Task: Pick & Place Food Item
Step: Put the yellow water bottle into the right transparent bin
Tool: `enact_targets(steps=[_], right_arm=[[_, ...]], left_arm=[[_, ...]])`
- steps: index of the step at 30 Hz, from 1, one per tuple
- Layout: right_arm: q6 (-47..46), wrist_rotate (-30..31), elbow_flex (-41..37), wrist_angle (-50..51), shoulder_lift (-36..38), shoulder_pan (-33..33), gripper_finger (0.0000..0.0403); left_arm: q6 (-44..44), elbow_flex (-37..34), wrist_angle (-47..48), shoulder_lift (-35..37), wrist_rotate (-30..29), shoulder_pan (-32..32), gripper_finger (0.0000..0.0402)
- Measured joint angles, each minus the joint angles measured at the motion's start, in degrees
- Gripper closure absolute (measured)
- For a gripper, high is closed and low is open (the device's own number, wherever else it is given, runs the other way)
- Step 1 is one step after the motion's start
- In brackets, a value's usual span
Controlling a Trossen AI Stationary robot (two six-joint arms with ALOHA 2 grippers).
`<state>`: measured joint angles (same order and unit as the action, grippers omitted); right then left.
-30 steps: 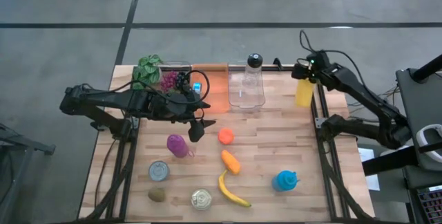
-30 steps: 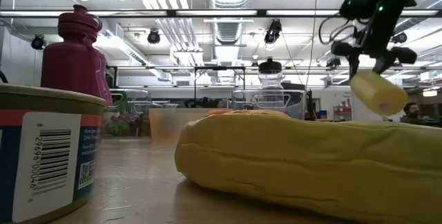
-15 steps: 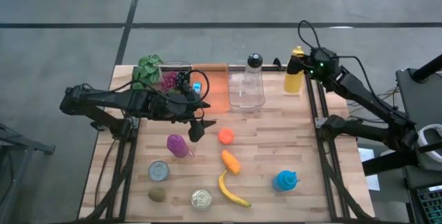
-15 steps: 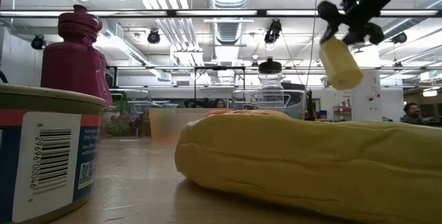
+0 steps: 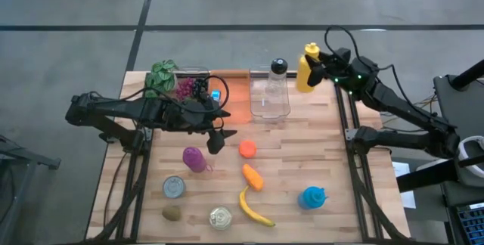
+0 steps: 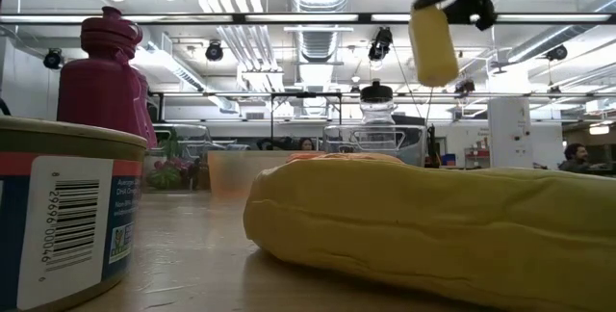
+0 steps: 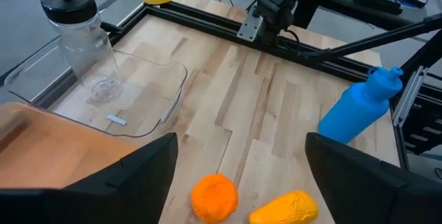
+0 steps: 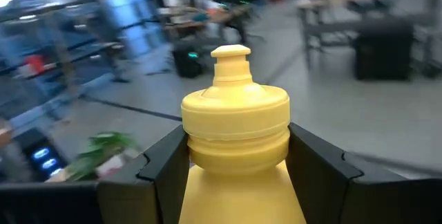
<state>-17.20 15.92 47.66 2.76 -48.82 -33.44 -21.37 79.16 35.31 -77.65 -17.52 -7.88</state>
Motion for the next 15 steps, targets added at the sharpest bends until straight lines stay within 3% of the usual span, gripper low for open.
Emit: enact_targets(steps=[5,15], right_arm=[[5.0,-4.1,0.0,-5.3,-0.2,3.1,0.0202],[7.5,-4.4,-4.1,-19.7,-5.1,8.4,0.0202]], left_arm=[[0.4,0.0,0.0,0.0,0.0,0.1,0.0087],[0.6,0.0,0.0,0.0,-1.1,0.3,0.0073]])
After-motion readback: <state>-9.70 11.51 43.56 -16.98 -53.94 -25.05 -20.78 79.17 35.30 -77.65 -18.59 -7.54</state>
